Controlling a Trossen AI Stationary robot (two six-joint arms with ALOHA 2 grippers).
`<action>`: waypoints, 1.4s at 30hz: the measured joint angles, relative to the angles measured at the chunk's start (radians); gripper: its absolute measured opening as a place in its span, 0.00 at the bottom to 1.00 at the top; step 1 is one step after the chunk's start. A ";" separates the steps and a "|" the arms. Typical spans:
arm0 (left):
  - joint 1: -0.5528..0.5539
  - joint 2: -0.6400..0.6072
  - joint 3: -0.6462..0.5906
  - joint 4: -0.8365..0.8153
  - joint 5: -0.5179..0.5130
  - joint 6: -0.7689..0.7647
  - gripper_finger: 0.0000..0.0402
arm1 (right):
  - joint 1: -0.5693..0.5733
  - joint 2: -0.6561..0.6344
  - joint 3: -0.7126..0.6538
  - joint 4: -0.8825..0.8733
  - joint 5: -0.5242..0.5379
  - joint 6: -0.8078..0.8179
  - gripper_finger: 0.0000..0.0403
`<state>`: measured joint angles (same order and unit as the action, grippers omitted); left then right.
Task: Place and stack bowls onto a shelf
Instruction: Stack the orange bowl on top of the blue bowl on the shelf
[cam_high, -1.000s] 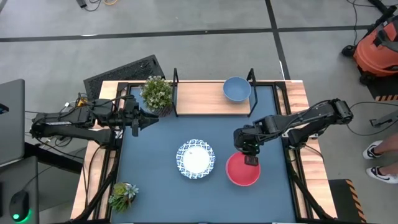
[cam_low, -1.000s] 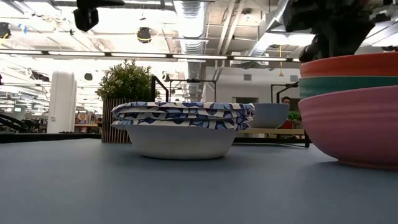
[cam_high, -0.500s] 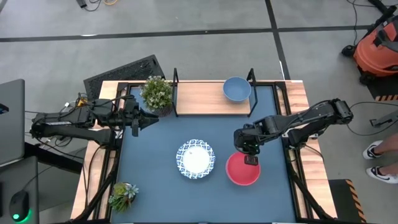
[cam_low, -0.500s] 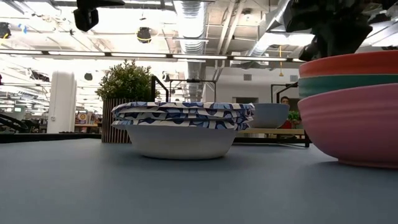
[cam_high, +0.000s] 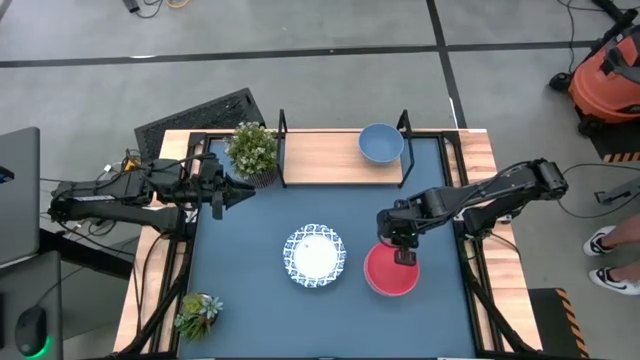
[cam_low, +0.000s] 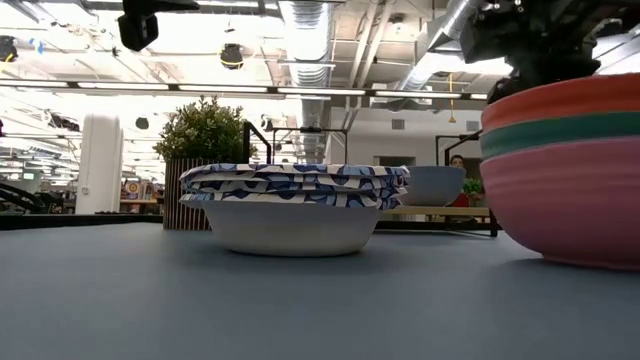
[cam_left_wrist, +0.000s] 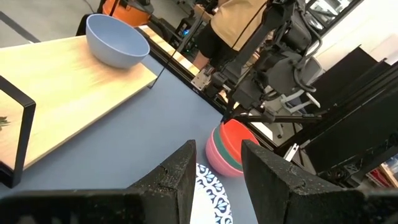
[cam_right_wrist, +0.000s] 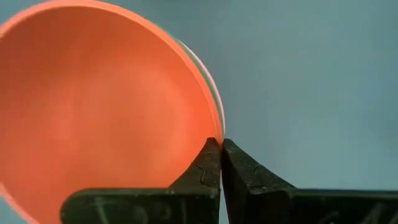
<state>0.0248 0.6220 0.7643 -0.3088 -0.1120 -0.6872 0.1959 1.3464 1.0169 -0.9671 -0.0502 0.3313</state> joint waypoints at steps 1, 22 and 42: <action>0.000 0.000 0.000 0.000 0.000 0.001 0.28 | 0.000 0.000 0.005 -0.009 0.000 -0.001 0.05; 0.000 0.000 0.000 -0.001 0.000 0.013 0.28 | -0.242 0.000 0.443 -0.328 0.004 -0.312 0.05; 0.000 0.000 0.000 0.000 -0.004 -0.024 0.28 | -0.951 0.289 0.820 -0.282 0.026 -0.829 0.05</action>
<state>0.0249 0.6218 0.7643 -0.3092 -0.1163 -0.7110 -0.7553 1.6353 1.8372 -1.2489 -0.0240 -0.4972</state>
